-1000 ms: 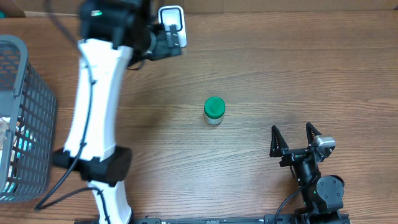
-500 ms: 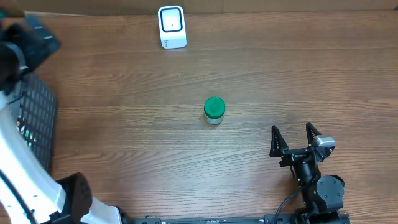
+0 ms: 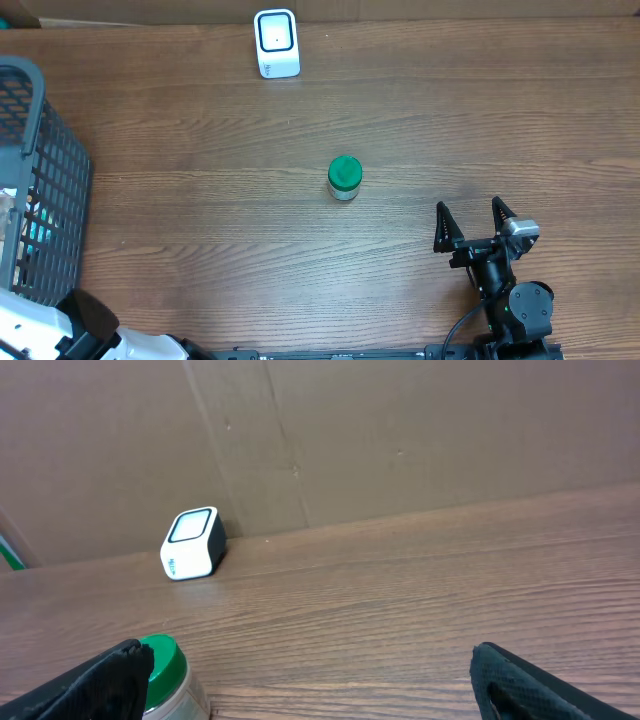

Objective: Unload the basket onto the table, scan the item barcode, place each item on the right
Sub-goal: 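Reach the left gripper into the basket and grasp the clear food bag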

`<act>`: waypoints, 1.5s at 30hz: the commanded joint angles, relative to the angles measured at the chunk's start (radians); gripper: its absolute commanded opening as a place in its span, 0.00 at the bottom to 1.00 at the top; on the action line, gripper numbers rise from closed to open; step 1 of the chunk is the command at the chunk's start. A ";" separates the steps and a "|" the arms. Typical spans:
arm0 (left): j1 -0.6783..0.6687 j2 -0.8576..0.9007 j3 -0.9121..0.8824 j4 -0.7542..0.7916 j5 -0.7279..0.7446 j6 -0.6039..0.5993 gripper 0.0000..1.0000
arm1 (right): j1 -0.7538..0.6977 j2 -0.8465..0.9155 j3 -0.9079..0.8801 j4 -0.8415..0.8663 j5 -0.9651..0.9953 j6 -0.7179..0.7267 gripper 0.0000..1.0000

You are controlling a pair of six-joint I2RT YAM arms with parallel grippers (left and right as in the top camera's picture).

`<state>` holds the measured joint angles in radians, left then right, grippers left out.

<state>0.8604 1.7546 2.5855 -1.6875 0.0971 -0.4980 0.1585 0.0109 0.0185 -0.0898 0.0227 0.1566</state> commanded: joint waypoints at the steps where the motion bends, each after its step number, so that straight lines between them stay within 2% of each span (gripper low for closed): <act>1: 0.088 0.024 -0.051 -0.002 -0.001 0.022 0.99 | -0.003 -0.008 -0.011 0.007 -0.003 -0.005 1.00; 7: 0.168 0.024 -0.383 0.053 -0.124 0.023 0.94 | -0.003 -0.008 -0.010 0.007 -0.003 -0.005 1.00; 11: 0.167 0.024 -0.604 0.166 -0.214 0.037 0.93 | -0.003 -0.008 -0.010 0.007 -0.003 -0.005 1.00; 15: 0.167 0.024 -0.780 0.336 -0.212 0.123 0.89 | -0.003 -0.008 -0.010 0.007 -0.003 -0.005 1.00; 19: 0.167 0.024 -0.878 0.448 -0.208 0.196 0.90 | -0.003 -0.008 -0.010 0.007 -0.003 -0.005 1.00; 20: 0.167 0.024 -0.937 0.538 -0.208 0.270 0.91 | -0.003 -0.008 -0.010 0.007 -0.003 -0.005 1.00; 22: 0.167 0.024 -0.982 0.605 -0.208 0.336 0.94 | -0.003 -0.008 -0.010 0.007 -0.003 -0.005 1.00; 23: 0.167 0.024 -1.022 0.656 -0.208 0.390 1.00 | -0.003 -0.008 -0.011 0.007 -0.002 -0.005 1.00; 29: 0.164 0.024 -1.115 0.757 -0.160 0.580 1.00 | -0.003 -0.008 -0.010 0.007 -0.003 -0.005 1.00; 34: 0.124 0.031 -1.138 0.815 -0.163 0.721 0.95 | -0.003 -0.008 -0.010 0.007 -0.003 -0.005 1.00; 40: 0.078 0.119 -1.138 0.840 -0.267 0.734 0.94 | -0.003 -0.008 -0.011 0.007 -0.003 -0.005 1.00; 45: 0.077 0.179 -1.138 0.852 -0.389 0.734 0.90 | -0.003 -0.008 -0.011 0.007 -0.003 -0.005 1.00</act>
<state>0.9363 1.8977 1.4590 -0.8444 -0.1902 0.2176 0.1585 0.0109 0.0185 -0.0898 0.0231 0.1562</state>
